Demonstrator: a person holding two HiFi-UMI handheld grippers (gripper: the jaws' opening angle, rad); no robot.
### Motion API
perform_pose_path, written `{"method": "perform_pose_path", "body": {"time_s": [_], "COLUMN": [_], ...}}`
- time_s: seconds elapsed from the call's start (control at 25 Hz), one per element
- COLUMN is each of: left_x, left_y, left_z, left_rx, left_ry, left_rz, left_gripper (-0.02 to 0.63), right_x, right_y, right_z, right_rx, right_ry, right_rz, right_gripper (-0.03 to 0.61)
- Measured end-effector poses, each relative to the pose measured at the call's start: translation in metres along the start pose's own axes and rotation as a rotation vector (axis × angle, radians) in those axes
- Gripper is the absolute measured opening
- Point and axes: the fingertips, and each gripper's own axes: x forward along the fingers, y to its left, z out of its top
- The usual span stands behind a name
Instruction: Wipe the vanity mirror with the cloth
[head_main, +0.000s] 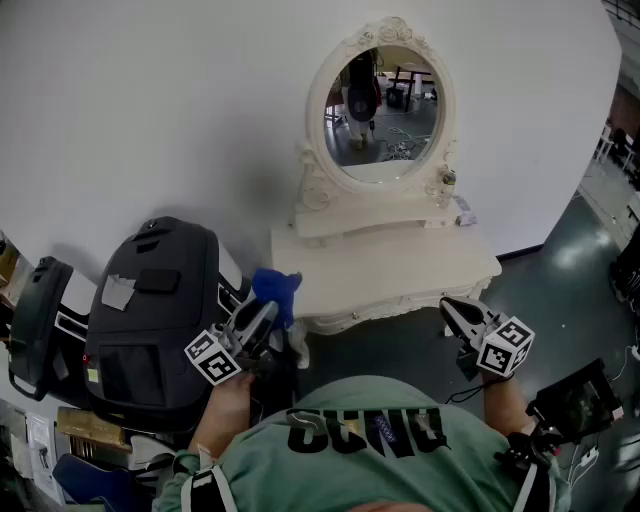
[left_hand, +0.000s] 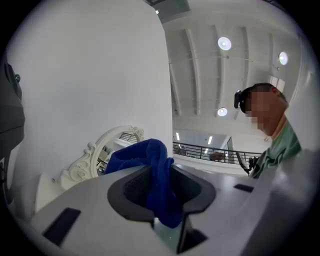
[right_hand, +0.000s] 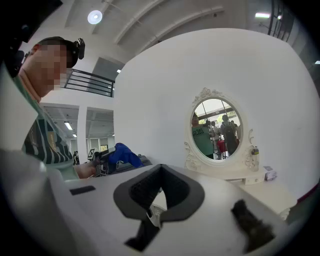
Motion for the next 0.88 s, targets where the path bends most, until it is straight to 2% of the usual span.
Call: {"method": "perform_pose_path", "body": {"time_s": [0.2, 0.48, 0.68, 0.88], "left_x": [0.0, -0.025, -0.047, -0.063], "left_y": [0.002, 0.019, 0.031, 0.045], "left_z": [0.016, 0.052, 0.079, 0.094], "left_rx": [0.021, 0.031, 0.061, 0.026], "left_ry": [0.012, -0.013, -0.012, -0.025], "left_rz": [-0.019, -0.047, -0.086, -0.117], "left_gripper": [0.121, 0.121, 0.12, 0.12], "right_x": [0.011, 0.051, 0.08, 0.103], "right_y": [0.004, 0.026, 0.032, 0.046], "right_z": [0.006, 0.013, 0.014, 0.013], "right_rx": [-0.002, -0.007, 0.074, 0.057], "right_ry": [-0.016, -0.017, -0.014, 0.035], "right_rz": [-0.014, -0.016, -0.077, -0.121], "right_gripper": [0.011, 0.011, 0.012, 0.012]}}
